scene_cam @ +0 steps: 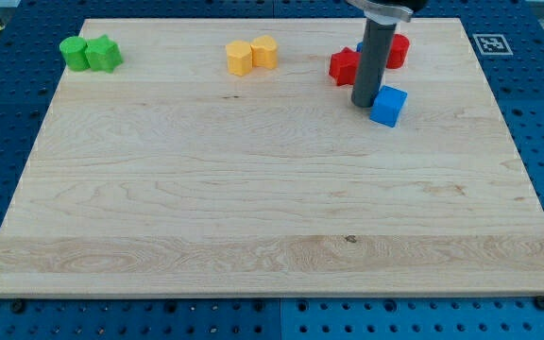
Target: Push the red star closer to the yellow heart
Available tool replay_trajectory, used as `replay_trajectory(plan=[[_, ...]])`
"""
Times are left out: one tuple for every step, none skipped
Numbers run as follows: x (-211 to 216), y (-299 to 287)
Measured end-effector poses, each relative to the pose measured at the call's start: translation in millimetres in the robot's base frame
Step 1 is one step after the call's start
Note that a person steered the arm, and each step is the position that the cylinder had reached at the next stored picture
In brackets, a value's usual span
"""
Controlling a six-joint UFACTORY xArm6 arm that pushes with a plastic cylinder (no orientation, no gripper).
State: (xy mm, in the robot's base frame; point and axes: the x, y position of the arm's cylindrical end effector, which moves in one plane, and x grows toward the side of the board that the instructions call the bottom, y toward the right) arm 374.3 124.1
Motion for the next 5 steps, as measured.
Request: replay_trajectory(plan=[[0.1, 20.7], [-30.6, 19.5], [-41.6, 9.5], [-41.6, -7.3], [-41.6, -31.6]])
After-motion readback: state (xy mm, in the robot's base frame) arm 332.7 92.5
